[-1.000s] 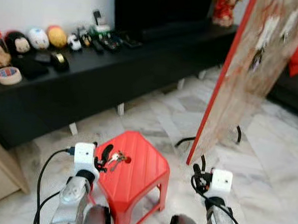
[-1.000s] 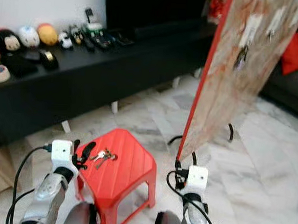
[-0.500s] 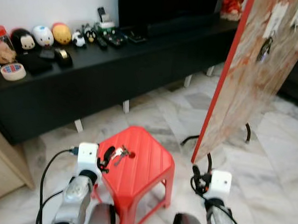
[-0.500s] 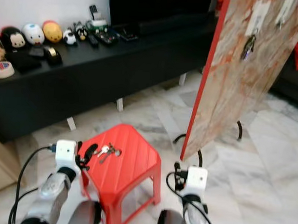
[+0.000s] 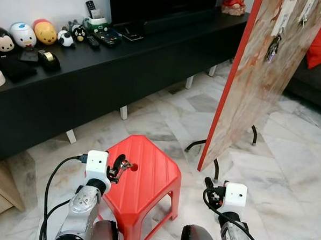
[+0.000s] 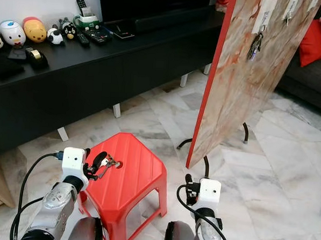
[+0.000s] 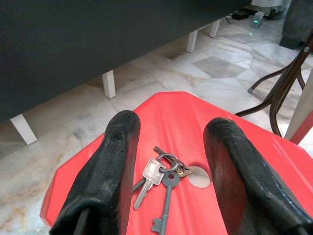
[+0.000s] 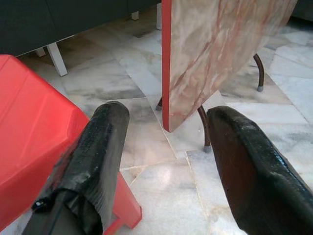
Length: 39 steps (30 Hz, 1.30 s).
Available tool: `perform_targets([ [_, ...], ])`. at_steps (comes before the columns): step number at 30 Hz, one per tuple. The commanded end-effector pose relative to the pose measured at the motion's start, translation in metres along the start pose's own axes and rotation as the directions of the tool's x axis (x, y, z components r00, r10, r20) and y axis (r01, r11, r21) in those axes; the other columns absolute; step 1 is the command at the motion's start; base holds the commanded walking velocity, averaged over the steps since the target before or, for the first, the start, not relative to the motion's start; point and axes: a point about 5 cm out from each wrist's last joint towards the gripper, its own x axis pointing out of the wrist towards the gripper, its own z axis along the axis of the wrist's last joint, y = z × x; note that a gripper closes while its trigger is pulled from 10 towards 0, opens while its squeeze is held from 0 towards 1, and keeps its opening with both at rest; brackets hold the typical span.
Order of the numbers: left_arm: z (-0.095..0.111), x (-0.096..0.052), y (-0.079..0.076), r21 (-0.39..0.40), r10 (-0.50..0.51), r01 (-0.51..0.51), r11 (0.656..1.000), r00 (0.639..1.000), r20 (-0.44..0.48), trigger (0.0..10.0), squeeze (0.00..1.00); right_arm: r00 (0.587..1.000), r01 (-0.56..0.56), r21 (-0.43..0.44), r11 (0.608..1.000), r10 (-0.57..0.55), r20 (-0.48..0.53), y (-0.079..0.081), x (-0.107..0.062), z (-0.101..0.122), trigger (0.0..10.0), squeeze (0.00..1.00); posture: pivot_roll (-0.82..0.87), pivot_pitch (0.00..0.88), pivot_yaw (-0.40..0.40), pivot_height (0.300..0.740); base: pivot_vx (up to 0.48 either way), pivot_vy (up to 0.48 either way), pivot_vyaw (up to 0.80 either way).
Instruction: Hang keys on a hook
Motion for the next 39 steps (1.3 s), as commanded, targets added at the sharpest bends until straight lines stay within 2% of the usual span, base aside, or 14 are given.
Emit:
perform_targets([
  [1, -0.001, 0.001, -0.001, 0.015, -0.011, 0.011, 1.000, 1.000, -0.007, 10.0, 0.00, 1.000, 0.006, 0.001, 1.000, -0.006, -0.008, -0.003, 0.000, -0.002, 10.0, 0.00, 0.02, 0.028, -0.088, 0.600, 0.000, 0.000, 0.00],
  [27, 0.000, 0.003, -0.002, 0.041, -0.013, 0.013, 0.999, 1.000, -0.003, 10.0, 0.00, 0.999, -0.019, 0.003, 1.000, 0.019, -0.034, -0.001, -0.001, -0.007, 10.0, 0.00, 0.02, 0.032, -0.088, 0.600, 0.180, 0.000, 0.00],
  [31, -0.002, 0.003, -0.004, 0.058, -0.029, 0.030, 0.998, 0.999, -0.026, 10.0, 0.00, 0.999, -0.019, 0.003, 1.000, 0.019, -0.037, -0.001, -0.001, -0.007, 10.0, 0.00, 0.01, 0.033, -0.087, 0.600, 0.000, 0.000, 0.00],
  [39, -0.017, 0.003, -0.008, 0.127, -0.059, 0.076, 0.989, 0.989, -0.132, 10.0, 0.00, 0.999, -0.018, 0.000, 1.000, 0.018, -0.048, -0.001, -0.002, -0.010, 10.0, 0.00, 0.02, 0.036, -0.088, 0.600, 0.000, 0.000, 0.00],
])
